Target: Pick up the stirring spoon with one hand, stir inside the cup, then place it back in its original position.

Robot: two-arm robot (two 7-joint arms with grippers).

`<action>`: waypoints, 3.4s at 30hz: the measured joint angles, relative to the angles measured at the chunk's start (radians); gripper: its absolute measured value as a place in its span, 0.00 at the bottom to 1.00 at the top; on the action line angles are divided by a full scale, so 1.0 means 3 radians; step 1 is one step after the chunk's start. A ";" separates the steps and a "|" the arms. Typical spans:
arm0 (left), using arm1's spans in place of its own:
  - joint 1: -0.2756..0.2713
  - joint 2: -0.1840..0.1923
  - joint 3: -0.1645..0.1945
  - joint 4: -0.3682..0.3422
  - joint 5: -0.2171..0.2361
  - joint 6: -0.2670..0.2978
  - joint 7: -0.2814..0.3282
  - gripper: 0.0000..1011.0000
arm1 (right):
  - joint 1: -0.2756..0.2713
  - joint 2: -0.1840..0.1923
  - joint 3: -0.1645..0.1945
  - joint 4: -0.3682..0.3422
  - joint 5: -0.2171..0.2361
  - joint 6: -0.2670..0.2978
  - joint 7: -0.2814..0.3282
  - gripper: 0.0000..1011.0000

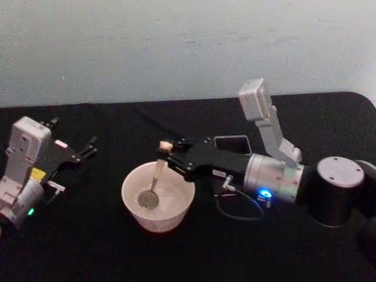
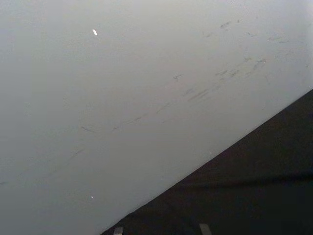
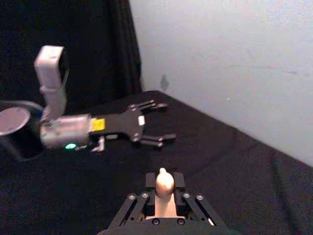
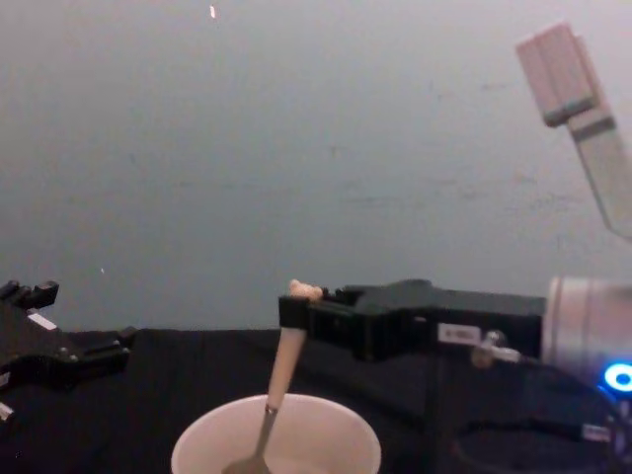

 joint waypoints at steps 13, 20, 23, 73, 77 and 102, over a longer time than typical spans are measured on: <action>0.0000 0.0000 0.0000 0.0000 0.0000 0.0000 0.0000 0.99 | 0.0181 -0.0290 0.0125 0.0389 -0.0116 -0.0042 -0.0233 0.21; 0.0000 0.0000 0.0000 0.0000 0.0000 0.0000 0.0000 0.99 | 0.0131 -0.0174 0.0212 0.0328 -0.0122 -0.0034 -0.0149 0.21; 0.0000 0.0000 0.0000 0.0000 0.0000 0.0000 0.0000 0.99 | 0.0078 -0.0085 0.0239 0.0238 -0.0094 -0.0012 -0.0085 0.21; 0.0000 0.0000 0.0000 0.0000 0.0000 0.0000 0.0000 0.99 | 0.0229 -0.0217 0.0062 0.0359 -0.0055 0.0044 -0.0114 0.21; 0.0000 0.0000 0.0000 0.0000 0.0000 0.0000 0.0000 0.99 | 0.0194 -0.0161 0.0103 0.0309 -0.0037 0.0083 -0.0110 0.21; 0.0000 0.0000 0.0000 0.0000 0.0000 0.0000 0.0000 0.99 | -0.0035 0.0124 0.0309 -0.0212 0.0404 0.0300 -0.0186 0.21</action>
